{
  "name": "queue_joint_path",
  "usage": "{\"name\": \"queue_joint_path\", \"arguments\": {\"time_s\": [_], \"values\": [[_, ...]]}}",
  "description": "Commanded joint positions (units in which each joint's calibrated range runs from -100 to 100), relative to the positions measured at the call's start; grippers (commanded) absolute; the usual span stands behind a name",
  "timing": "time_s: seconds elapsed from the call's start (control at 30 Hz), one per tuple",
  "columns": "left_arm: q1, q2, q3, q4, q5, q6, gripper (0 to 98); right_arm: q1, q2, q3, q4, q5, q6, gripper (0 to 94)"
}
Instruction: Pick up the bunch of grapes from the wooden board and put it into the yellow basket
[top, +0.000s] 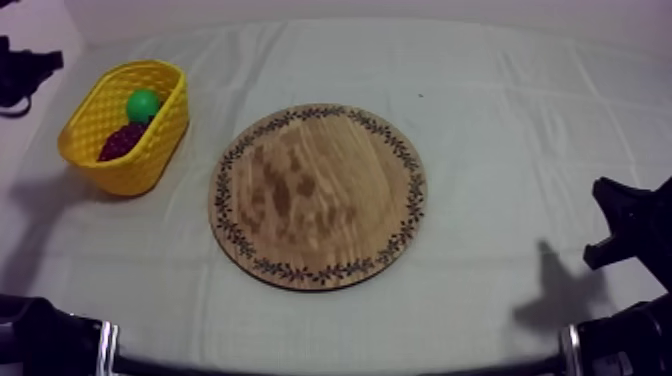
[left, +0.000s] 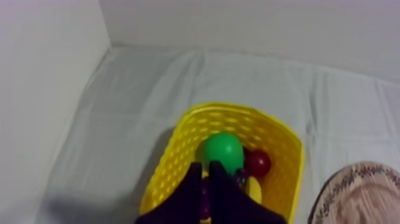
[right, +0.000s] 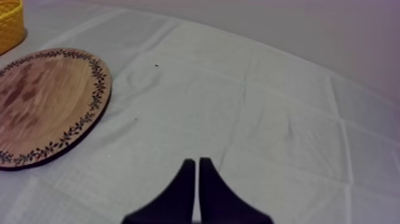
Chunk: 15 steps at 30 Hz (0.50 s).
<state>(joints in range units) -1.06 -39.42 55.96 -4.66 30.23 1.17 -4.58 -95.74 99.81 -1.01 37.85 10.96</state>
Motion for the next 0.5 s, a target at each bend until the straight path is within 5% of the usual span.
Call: {"name": "queue_joint_path", "arguments": {"time_s": [0.0, 0.23, 0.47], "values": [[-0.05, -14.76, 11.17, 2.62, -1.15, -5.11, 0.3, -0.02, -0.01, -0.03, 0.01, -0.03, 0.00, 0.4], [1.42, -38.25, 33.40, 3.87, -5.13, -10.58, 0.0, -0.02, -0.01, -0.03, 0.01, -0.03, -0.01, 0.4], [2.36, -50.57, 42.20, 3.53, -2.69, -11.57, 0.0, -0.02, -0.01, -0.03, 0.01, -0.03, -0.01, 0.4]]}}
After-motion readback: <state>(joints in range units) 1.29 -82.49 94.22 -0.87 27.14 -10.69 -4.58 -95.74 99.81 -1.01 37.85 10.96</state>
